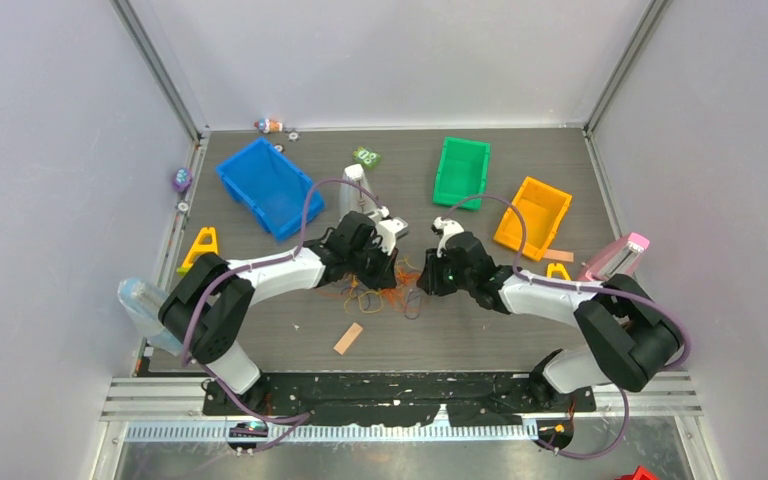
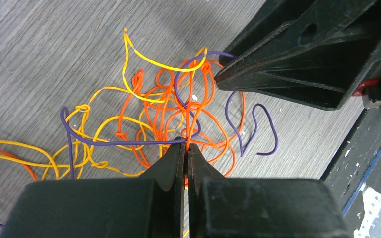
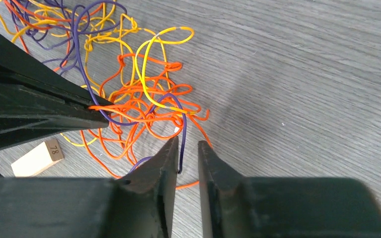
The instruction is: Untangle the cables
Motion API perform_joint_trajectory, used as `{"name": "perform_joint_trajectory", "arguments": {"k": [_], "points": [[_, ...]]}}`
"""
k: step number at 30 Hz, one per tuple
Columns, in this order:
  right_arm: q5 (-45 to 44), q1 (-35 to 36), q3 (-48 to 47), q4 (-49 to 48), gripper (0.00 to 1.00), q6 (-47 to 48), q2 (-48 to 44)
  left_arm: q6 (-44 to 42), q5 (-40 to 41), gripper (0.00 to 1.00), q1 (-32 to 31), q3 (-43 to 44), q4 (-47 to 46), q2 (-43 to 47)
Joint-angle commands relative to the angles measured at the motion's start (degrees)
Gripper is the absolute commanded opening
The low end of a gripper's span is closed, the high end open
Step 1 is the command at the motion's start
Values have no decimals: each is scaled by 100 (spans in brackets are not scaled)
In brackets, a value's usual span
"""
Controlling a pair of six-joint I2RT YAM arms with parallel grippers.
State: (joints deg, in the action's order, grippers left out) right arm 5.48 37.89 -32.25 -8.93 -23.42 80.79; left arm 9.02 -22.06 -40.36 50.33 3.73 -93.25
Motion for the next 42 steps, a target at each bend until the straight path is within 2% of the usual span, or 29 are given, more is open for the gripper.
{"name": "perform_joint_trajectory", "arguments": {"k": [1, 6, 11, 14, 18, 20, 26, 31, 40, 42], "points": [[96, 34, -96, -246, 19, -62, -40, 30, 43, 0, 28, 25, -102, 135], [-636, 14, 52, 414, 14, 135, -903, 139, 373, 0, 159, -162, -219, 374], [-2032, -184, 135, 1256, 5, 12, -1873, 427, 954, 0, 447, -584, -539, 833], [-2775, -524, 77, 1894, 5, -303, -2630, 594, 1470, 0, 631, -955, -728, 1250], [-3678, -1184, -73, 2474, 5, -635, -3648, 725, 2506, 0, 752, -1499, -948, 1909], [-4474, -1495, -221, 2777, 5, -821, -4120, 821, 3080, 0, 795, -1744, -995, 2259], [-6195, -1848, -791, 3380, 5, -1039, -5037, 1243, 4782, 0, 889, -2273, -901, 3218], [-6134, -1854, -1400, 3323, 5, -612, -5047, 1499, 5477, 0, 909, -2471, -774, 3574], [-6210, -1855, -2553, 3424, 5, -106, -4743, 1840, 6094, 0, 979, -2245, -139, 3470], [-5951, -1860, -2620, 3530, 5, 16, -4744, 1742, 6036, 0, 981, -2293, -212, 3592]]}}
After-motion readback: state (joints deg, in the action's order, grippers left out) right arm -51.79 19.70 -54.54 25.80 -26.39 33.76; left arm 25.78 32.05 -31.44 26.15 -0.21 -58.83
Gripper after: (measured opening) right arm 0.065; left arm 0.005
